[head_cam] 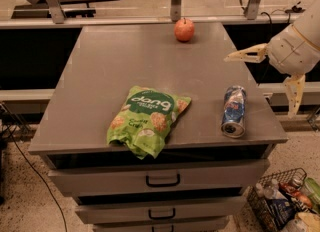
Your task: Place redbull can upright
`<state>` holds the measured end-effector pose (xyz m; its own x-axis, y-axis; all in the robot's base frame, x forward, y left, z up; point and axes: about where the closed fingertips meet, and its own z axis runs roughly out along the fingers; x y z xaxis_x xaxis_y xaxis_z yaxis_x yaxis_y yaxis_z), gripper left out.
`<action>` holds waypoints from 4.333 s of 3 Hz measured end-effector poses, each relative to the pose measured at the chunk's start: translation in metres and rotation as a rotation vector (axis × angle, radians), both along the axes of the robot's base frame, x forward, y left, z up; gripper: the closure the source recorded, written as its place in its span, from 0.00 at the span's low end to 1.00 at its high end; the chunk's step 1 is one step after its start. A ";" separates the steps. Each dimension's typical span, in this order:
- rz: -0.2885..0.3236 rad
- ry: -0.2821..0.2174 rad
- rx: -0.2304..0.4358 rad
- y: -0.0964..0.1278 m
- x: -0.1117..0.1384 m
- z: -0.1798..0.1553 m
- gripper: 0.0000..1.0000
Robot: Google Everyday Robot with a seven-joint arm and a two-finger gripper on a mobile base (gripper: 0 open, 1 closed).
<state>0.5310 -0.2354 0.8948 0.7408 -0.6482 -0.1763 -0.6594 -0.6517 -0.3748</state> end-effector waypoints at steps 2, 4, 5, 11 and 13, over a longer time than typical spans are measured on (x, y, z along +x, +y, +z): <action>0.095 0.044 -0.061 0.019 -0.025 -0.027 0.00; 0.169 0.052 -0.110 0.035 -0.030 -0.042 0.00; 0.185 0.028 -0.123 0.038 -0.025 -0.045 0.18; -0.131 0.113 0.649 0.104 0.047 0.059 1.00; -0.345 0.300 0.943 0.098 0.055 0.082 1.00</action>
Offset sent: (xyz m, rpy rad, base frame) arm -0.0663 0.0242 -0.0416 -0.1283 0.1650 0.1965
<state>0.5859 -0.1378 0.9767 0.3842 -0.3200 -0.8660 -0.9038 0.0612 -0.4236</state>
